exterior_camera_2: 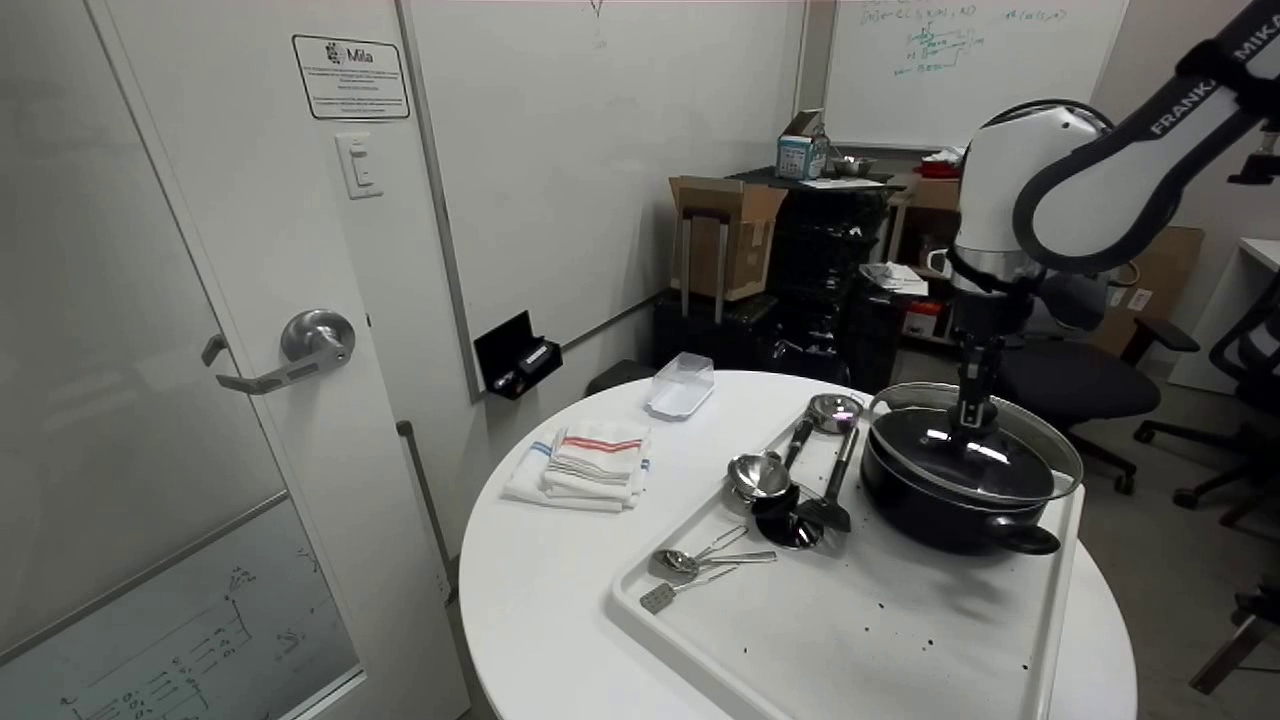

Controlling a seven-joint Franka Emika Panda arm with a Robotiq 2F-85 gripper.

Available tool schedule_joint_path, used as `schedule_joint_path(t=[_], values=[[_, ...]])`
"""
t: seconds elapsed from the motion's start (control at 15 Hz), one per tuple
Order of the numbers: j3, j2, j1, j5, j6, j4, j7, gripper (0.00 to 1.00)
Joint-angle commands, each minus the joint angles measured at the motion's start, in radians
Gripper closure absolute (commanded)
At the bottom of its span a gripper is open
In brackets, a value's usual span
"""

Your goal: Uncover the pot

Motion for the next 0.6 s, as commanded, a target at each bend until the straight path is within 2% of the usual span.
schedule_joint_path(t=[0.0,0.53], values=[[0.001,-0.076,0.073,-0.078,0.030,-0.095,0.039,0.74],[0.040,-0.128,0.249,-0.232,0.102,-0.222,0.171,0.74]])
